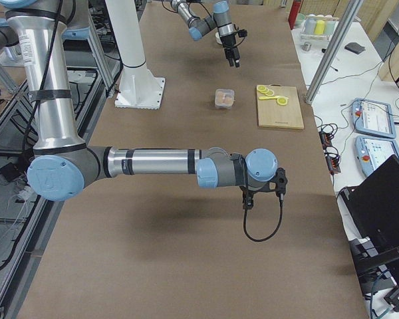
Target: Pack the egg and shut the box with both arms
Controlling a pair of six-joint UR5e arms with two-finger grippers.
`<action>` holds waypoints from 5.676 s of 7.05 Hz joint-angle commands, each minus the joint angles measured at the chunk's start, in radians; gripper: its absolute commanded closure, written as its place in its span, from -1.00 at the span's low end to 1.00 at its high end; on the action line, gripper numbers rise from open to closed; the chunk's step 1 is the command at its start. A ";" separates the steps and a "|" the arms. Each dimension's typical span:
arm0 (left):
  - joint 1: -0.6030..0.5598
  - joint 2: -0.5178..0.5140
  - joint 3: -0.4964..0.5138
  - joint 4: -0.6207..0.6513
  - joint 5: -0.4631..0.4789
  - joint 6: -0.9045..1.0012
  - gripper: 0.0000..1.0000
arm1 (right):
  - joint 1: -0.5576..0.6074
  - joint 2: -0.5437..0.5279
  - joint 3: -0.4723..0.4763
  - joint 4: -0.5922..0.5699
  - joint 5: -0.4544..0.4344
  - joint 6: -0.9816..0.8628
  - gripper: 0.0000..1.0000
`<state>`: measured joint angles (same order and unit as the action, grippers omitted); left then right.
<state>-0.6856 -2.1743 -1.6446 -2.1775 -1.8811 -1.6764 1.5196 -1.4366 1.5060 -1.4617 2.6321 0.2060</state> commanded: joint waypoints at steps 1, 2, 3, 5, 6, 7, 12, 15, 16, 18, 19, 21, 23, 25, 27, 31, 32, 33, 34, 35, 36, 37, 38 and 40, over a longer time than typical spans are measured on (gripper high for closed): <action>-0.089 0.043 -0.087 0.070 -0.123 0.006 -0.94 | -0.149 0.044 -0.004 0.239 0.036 0.323 -0.42; -0.089 0.056 -0.095 0.070 -0.125 0.006 -0.94 | -0.241 0.054 -0.003 0.414 -0.004 0.557 -0.28; -0.092 0.057 -0.093 0.070 -0.127 0.006 -0.94 | -0.342 0.056 0.005 0.575 -0.100 0.777 -0.17; -0.106 0.059 -0.093 0.070 -0.131 0.006 -0.94 | -0.462 0.102 -0.004 0.742 -0.136 1.014 0.50; -0.110 0.059 -0.093 0.070 -0.131 0.006 -0.94 | -0.513 0.119 0.006 0.745 -0.168 1.062 0.83; -0.115 0.059 -0.093 0.070 -0.131 0.006 -0.94 | -0.566 0.139 0.020 0.747 -0.211 1.064 1.00; -0.114 0.061 -0.086 0.071 -0.127 0.003 -0.94 | -0.774 0.269 0.042 0.744 -0.397 1.231 1.00; -0.115 0.059 -0.086 0.071 -0.128 0.003 -0.94 | -0.867 0.336 0.039 0.736 -0.501 1.300 1.00; -0.115 0.059 -0.086 0.070 -0.127 0.003 -0.94 | -0.904 0.390 0.021 0.727 -0.545 1.329 1.00; -0.115 0.061 -0.086 0.070 -0.125 0.003 -0.94 | -0.917 0.470 0.005 0.664 -0.596 1.346 1.00; -0.114 0.061 -0.084 0.070 -0.124 0.003 -0.94 | -0.903 0.467 0.010 0.663 -0.590 1.351 1.00; -0.114 0.061 -0.078 0.071 -0.119 0.006 -0.95 | -0.769 0.466 0.035 0.594 -0.435 1.372 -0.18; -0.121 0.106 -0.080 0.071 -0.098 0.156 -0.95 | -0.591 0.400 0.059 0.499 -0.356 1.251 -1.00; -0.197 0.191 -0.075 0.114 -0.088 0.482 -0.95 | -0.399 0.264 0.066 0.316 -0.288 0.801 -1.00; -0.378 0.238 -0.156 0.433 -0.178 0.903 -0.95 | -0.262 0.211 0.066 0.075 -0.294 0.403 -1.00; -0.797 0.370 -0.073 0.685 -0.365 1.543 -0.95 | -0.080 0.078 0.008 -0.132 -0.368 -0.175 -1.00; -0.845 0.387 -0.016 0.680 -0.430 1.548 -0.95 | -0.017 0.043 -0.012 -0.128 -0.335 -0.181 -1.00; -0.845 0.456 -0.009 0.639 -0.434 1.548 -0.95 | 0.035 -0.012 -0.007 -0.120 -0.264 -0.207 -1.00; -0.842 0.519 0.009 0.589 -0.423 1.548 -0.95 | 0.063 -0.071 0.050 -0.120 -0.253 -0.232 -1.00; -0.845 0.547 0.061 0.529 -0.423 1.548 -0.95 | 0.070 -0.096 0.080 -0.127 -0.251 -0.231 -1.00; -0.856 0.547 0.112 0.486 -0.424 1.540 -0.95 | 0.070 -0.096 0.073 -0.129 -0.245 -0.223 -1.00; -0.871 0.557 0.108 0.496 -0.431 1.535 -0.95 | 0.068 -0.087 0.066 -0.129 -0.239 -0.217 -1.00; -0.873 0.573 0.103 0.498 -0.434 1.535 -0.95 | 0.068 -0.087 0.063 -0.129 -0.239 -0.215 -1.00; -0.871 0.571 0.079 0.501 -0.432 1.532 -0.95 | 0.068 -0.093 0.065 -0.129 -0.236 -0.215 -1.00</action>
<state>-1.5564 -1.6048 -1.5515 -1.6788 -2.3138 -0.1416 1.5883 -1.5260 1.5711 -1.5907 2.3933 -0.0097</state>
